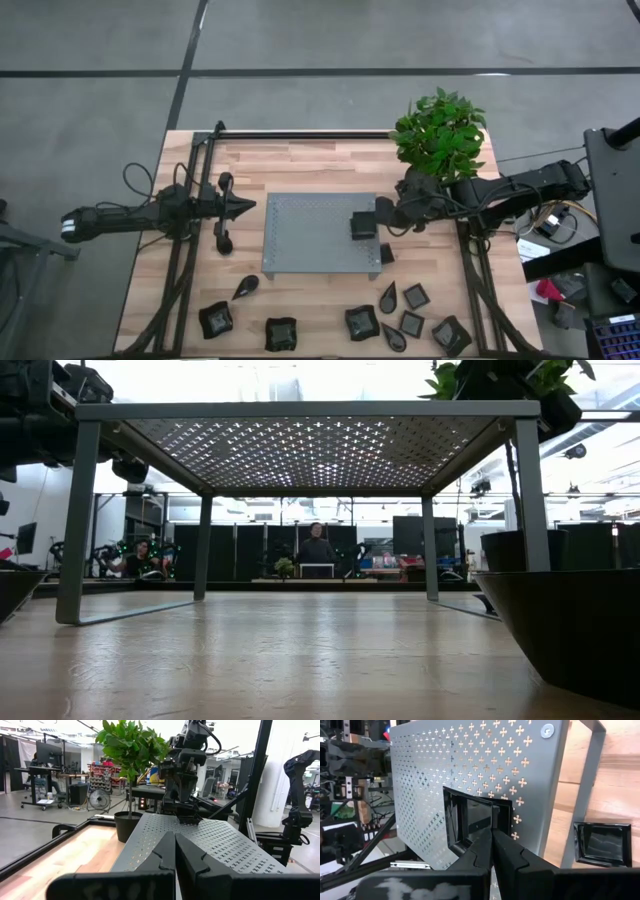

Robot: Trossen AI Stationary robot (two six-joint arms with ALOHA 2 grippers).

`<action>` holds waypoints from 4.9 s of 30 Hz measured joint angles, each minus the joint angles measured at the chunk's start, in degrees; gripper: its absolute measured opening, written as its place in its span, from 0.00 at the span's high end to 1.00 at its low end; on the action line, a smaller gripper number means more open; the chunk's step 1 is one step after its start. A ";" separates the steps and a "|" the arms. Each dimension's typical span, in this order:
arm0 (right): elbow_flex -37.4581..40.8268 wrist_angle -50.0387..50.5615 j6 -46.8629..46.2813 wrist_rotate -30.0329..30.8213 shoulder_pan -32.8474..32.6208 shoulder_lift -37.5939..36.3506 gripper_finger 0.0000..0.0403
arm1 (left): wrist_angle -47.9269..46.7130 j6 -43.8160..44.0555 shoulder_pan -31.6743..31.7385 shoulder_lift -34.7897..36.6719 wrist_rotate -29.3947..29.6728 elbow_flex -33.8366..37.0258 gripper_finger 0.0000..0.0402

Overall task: Pick & Place Mini shaped plates
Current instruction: Stack the black square plate on the black square plate on the shelf, then stack the black square plate on the black square plates on the shelf

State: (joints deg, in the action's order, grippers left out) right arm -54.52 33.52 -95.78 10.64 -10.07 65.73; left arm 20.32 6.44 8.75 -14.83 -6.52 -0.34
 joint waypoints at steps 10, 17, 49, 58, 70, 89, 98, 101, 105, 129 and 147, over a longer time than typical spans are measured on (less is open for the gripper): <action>0.10 -2.31 2.35 -0.03 0.00 0.82 0.98 | 0.00 0.00 0.00 0.00 -0.01 0.00 1.00; 0.33 -2.29 4.03 -0.01 0.00 1.31 0.98 | 0.00 0.00 0.01 0.00 -0.01 0.00 1.00; -3.28 0.56 16.82 -17.15 -5.00 0.65 0.78 | -0.01 0.00 0.02 0.00 0.00 0.00 1.00; -3.25 11.97 4.54 -16.86 -14.99 0.66 0.83 | 0.00 0.00 0.00 0.00 -0.01 0.00 1.00; -2.43 17.73 -4.47 -15.00 -24.70 4.81 0.83 | 0.00 -0.02 0.02 0.00 0.00 0.00 1.00; -2.20 20.36 -6.88 -24.65 -27.70 20.81 0.82 | 0.00 0.00 0.02 0.00 0.00 0.00 1.00; 1.50 20.37 -9.09 -24.40 -29.67 21.06 0.81 | 0.00 0.00 0.00 0.00 0.00 0.00 1.00; 2.30 19.75 -9.28 -24.21 -29.75 20.94 0.79 | -0.02 -0.02 0.00 0.00 -0.02 0.00 1.00; 4.32 16.81 -9.29 -24.05 -29.70 20.94 0.76 | 0.00 0.00 0.02 0.01 -0.01 0.00 1.00; 8.15 10.57 -11.01 -18.54 -29.86 21.11 0.68 | 0.00 0.00 0.01 0.00 0.00 0.00 1.00; 10.01 7.65 -12.71 -17.95 -31.20 21.59 0.76 | 0.00 0.00 0.00 0.01 -0.01 0.00 1.00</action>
State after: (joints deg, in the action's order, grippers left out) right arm -44.51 41.16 -108.49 -7.31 -41.27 87.32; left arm 20.32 6.44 8.75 -14.82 -6.54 -0.34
